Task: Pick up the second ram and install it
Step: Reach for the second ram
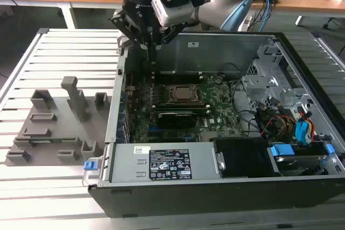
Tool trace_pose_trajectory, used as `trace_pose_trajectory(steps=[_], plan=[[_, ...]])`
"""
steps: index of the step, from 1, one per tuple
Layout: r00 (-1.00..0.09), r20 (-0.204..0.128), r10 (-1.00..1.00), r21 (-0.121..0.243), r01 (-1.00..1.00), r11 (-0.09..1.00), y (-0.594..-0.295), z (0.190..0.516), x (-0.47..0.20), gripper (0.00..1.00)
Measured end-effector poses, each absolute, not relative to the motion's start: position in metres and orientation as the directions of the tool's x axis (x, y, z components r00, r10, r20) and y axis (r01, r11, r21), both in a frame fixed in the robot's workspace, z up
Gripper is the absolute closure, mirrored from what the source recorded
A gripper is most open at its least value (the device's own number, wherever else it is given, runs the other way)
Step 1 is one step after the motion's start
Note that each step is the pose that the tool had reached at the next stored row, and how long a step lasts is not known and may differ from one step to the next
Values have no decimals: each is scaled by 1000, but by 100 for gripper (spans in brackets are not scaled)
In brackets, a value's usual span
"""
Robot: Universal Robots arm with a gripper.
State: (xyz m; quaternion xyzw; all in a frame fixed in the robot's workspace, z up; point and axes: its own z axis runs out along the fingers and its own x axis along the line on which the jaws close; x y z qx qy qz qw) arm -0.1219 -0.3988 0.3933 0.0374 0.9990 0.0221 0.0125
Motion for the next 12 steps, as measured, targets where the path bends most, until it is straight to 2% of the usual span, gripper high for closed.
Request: trace_pose_trajectory(steps=[12], plan=[[-997, -25, 75, 45, 74, 996, -399, 393, -162, 89]])
